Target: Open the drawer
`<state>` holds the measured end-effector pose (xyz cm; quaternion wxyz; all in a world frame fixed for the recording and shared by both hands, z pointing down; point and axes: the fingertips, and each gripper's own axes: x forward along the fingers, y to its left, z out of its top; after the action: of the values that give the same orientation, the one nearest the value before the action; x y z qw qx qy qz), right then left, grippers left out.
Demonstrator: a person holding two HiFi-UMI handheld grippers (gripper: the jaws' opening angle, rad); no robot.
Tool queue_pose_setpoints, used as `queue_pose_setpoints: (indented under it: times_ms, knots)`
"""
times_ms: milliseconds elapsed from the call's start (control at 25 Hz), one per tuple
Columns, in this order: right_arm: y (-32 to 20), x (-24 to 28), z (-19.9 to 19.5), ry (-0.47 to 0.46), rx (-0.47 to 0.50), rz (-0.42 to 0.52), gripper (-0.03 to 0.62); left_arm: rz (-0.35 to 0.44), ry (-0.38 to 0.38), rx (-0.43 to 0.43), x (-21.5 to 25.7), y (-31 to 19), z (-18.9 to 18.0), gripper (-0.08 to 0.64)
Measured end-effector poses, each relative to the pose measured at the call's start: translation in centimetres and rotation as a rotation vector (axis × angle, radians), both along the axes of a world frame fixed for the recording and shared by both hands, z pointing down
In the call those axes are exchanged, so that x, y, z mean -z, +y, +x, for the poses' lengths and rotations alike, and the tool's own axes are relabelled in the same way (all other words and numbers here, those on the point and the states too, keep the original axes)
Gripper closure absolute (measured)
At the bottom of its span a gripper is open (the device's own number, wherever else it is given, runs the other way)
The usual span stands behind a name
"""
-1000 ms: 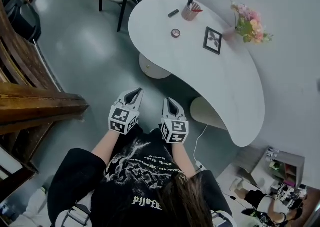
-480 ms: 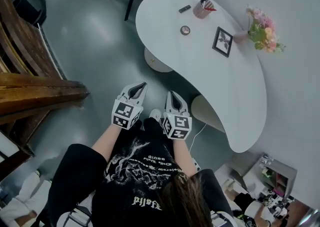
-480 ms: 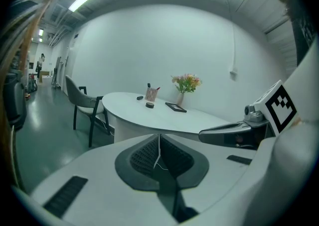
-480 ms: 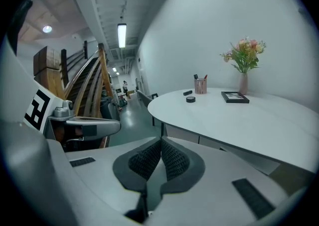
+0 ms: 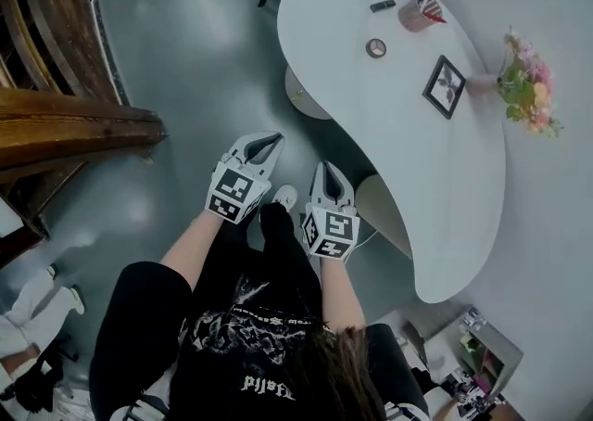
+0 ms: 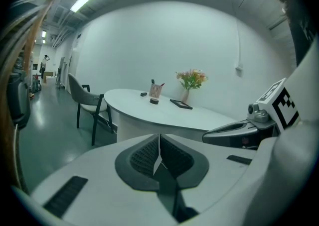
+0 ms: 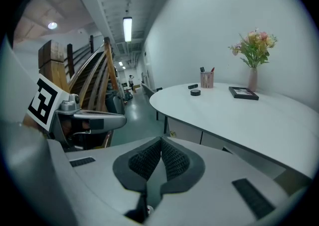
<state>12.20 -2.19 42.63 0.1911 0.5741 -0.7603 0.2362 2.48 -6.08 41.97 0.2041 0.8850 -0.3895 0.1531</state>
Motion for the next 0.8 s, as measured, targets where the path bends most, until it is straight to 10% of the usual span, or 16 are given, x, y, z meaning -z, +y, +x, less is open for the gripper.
queue_pose_setpoints:
  times_ms: [800]
  knots:
    - [-6.1,-7.2,-0.9,-0.021,-0.038,0.036,0.568,0.060,0.035,0.034,-8.1,-5.5,0.7,0.531]
